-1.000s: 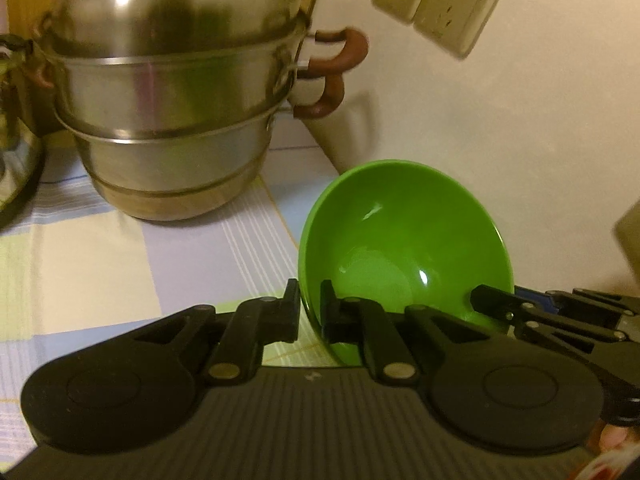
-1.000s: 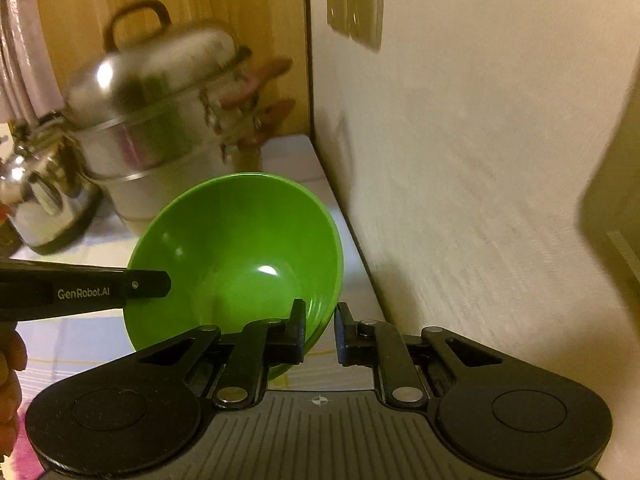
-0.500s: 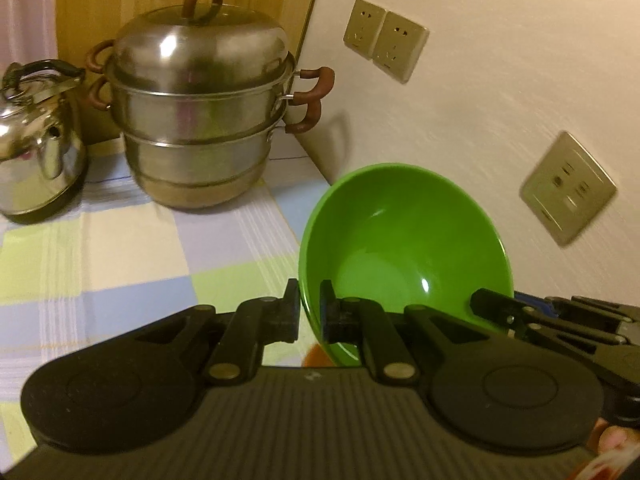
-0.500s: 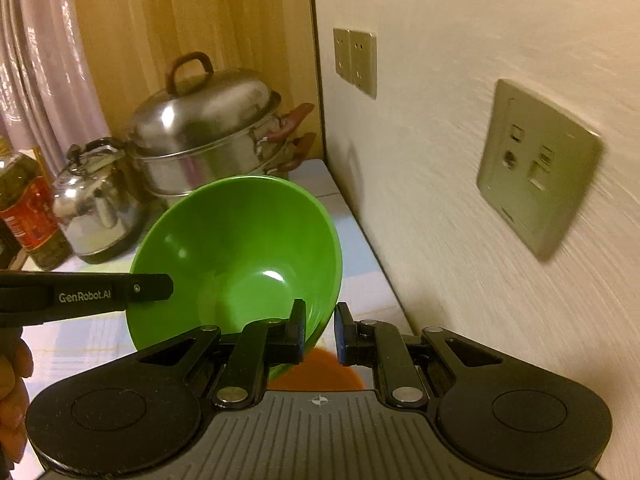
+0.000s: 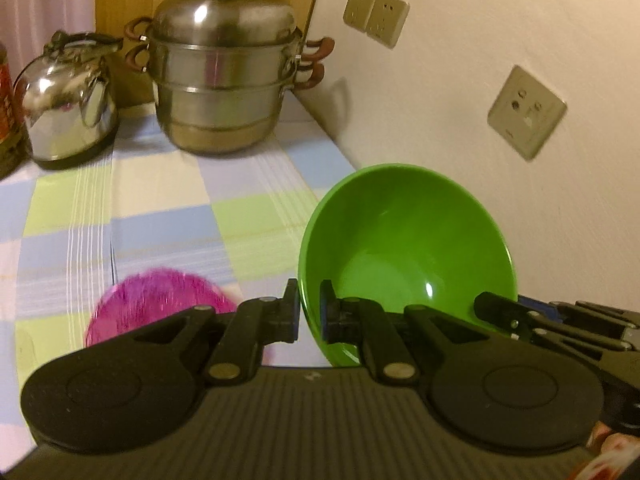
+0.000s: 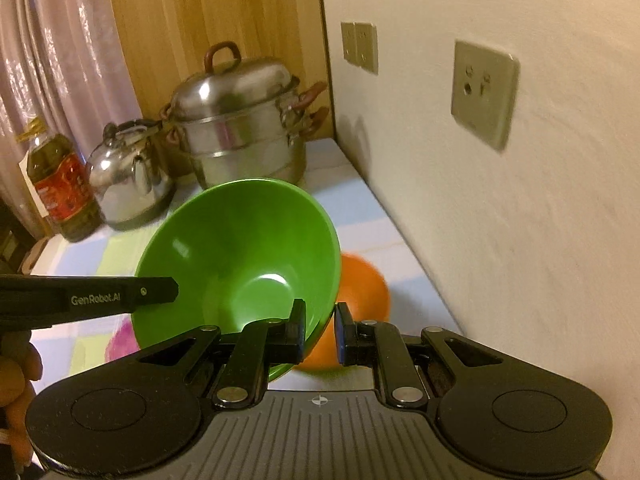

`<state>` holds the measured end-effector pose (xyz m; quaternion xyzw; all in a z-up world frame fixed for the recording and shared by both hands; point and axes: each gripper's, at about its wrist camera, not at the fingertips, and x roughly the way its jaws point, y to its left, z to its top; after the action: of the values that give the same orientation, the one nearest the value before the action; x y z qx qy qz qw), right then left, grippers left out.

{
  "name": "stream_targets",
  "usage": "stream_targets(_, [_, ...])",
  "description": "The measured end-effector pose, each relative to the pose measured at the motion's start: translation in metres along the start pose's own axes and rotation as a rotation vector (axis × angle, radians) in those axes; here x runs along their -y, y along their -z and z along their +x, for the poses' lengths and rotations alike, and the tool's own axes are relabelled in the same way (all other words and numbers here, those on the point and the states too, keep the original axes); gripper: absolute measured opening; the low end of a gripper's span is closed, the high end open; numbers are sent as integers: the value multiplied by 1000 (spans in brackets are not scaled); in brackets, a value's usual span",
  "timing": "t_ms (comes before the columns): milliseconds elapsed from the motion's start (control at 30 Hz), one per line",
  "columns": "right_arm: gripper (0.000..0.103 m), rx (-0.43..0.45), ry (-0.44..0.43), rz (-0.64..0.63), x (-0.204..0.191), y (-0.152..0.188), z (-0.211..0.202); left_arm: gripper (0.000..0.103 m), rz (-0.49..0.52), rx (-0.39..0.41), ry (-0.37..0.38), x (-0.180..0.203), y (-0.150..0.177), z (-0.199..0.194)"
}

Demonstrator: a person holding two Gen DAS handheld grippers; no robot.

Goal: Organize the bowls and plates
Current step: 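Lift the green bowl with both tools and carry it toward the orange bowl, then lower the green bowl into the orange bowl with both tools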

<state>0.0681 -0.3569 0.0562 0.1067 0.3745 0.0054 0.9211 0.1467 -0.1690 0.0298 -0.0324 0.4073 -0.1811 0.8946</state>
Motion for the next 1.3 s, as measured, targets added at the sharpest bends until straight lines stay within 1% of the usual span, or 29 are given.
stream_targets(167, [14,-22,-9,12,2,23,-7,8,-2,-26,-3,0,28,-4])
stream_targets(300, [14,-31,-8,7,1,35,-12,8,-15,-50,-1,-2,47,-4])
stream_targets(467, [14,-50,2,-5,-1,48,-12,8,-28,-74,5,-3,62,-4])
stream_targets(633, [14,-73,4,-15,-4,60,-12,8,-23,-90,-4,-4,75,-3])
stream_targets(800, [14,-96,-1,-15,-5,70,-9,8,-26,-107,-11,-7,83,-2])
stream_targets(1000, [14,-111,-6,-10,-5,73,-8,8,-26,-113,-14,-8,85,-2])
stream_targets(1167, [14,-112,-6,-2,-4,73,-8,8,-25,-111,-9,-6,82,-2])
stream_targets(1300, [14,-95,-3,7,0,66,-10,8,-18,-96,-1,-1,74,-4])
